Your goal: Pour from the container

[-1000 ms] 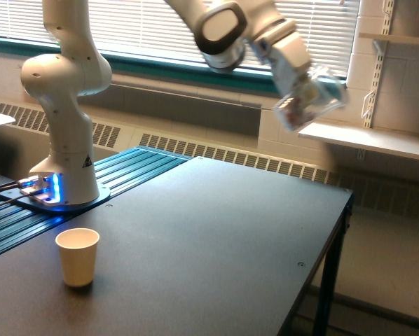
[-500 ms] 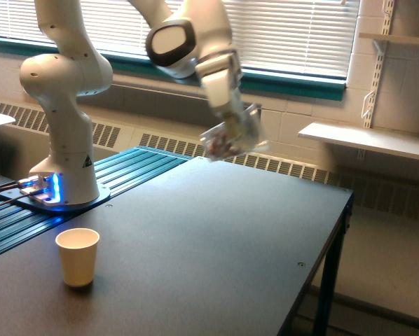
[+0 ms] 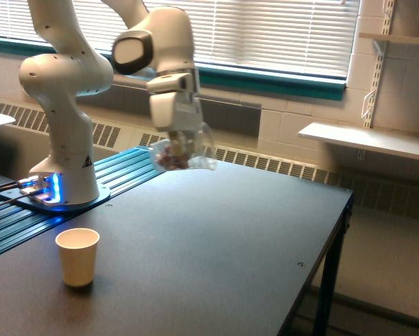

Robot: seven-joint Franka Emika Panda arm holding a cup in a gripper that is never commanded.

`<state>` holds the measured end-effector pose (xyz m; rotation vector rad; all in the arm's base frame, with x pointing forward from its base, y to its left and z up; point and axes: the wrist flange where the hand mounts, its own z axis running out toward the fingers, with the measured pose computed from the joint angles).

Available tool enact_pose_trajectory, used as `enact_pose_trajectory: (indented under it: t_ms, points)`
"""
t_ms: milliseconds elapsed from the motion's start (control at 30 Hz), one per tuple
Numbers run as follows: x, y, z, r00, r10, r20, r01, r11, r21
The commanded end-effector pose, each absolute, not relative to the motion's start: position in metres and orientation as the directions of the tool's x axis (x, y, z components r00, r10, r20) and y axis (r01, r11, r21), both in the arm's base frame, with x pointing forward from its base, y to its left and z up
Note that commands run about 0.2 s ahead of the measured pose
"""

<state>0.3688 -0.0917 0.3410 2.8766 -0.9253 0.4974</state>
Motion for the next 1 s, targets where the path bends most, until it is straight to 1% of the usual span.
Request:
enact_pose_trajectory:
  t_ms: [33, 133, 400, 567, 633, 767, 1000]
  points:
    - [0.335, -0.103, 0.342, 0.792, -0.553, 0.259, -0.573, -0.819, 0.005]
    - [0.321, -0.105, 0.342, 0.784, -0.58, 0.22, -0.593, -0.805, -0.009]
    - [0.295, -0.118, 0.333, 0.792, -0.601, 0.111, -0.606, -0.795, 0.023]
    - [0.288, -0.139, 0.344, 0.794, -0.597, 0.116, -0.605, -0.795, 0.051]
    - [0.288, -0.148, 0.352, 0.769, -0.624, 0.14, -0.633, -0.774, 0.021]
    - [0.283, -0.156, 0.359, 0.746, -0.646, 0.165, -0.657, -0.754, 0.018]
    - [0.268, -0.161, 0.346, 0.738, -0.664, 0.115, -0.672, -0.738, 0.053]
